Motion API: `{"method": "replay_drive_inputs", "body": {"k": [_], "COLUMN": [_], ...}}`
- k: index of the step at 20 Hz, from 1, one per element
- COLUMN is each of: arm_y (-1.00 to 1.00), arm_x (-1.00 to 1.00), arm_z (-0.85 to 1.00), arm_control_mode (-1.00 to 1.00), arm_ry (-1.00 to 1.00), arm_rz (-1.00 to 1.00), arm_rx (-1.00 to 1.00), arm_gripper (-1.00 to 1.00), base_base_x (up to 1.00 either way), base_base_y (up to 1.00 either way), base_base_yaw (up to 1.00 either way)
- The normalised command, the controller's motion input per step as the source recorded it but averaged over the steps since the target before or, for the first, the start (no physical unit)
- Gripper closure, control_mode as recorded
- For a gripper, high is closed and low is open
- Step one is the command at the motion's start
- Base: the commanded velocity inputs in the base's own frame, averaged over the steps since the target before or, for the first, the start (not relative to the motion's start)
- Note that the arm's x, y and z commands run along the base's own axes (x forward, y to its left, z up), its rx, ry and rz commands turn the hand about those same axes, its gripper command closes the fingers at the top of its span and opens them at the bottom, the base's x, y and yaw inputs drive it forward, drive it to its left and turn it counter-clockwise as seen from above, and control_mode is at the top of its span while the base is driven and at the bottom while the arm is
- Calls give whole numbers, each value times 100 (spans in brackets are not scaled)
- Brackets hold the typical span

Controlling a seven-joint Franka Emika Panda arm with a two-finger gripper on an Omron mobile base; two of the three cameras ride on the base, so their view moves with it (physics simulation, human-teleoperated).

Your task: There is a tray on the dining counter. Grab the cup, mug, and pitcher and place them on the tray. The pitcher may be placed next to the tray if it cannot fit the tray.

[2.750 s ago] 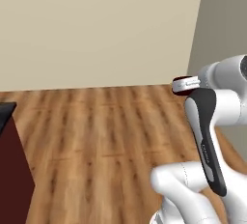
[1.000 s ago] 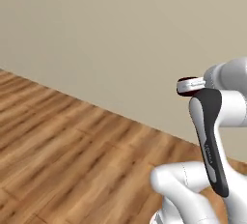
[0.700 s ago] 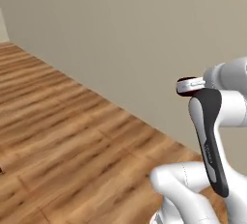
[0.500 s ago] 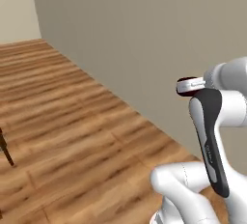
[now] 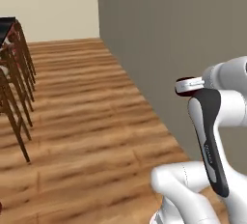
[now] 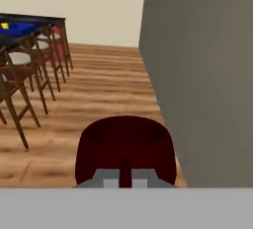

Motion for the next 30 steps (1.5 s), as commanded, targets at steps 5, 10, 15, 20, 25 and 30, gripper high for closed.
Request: {"method": "replay_drive_inputs", "body": {"k": [5, 10, 15, 20, 25, 30], "arm_y": [0, 0, 0, 0, 0, 0], "arm_x": [0, 0, 0, 0, 0, 0], "arm_z": [0, 0, 0, 0, 0, 0], "arm_control_mode": [100, 100, 100, 100, 100, 100], "arm_ry": [0, 0, 0, 0, 0, 0], "arm_rz": [0, 0, 0, 0, 0, 0], "arm_rx": [0, 0, 0, 0, 0, 0], "arm_gripper": [100, 100, 100, 100, 100, 100], "base_base_x": [100, 100, 100, 100, 100, 100], "base_base_y": [-78, -23, 26, 34, 37, 46], "base_base_yaw": [36, 10, 0, 0, 0, 0]}}
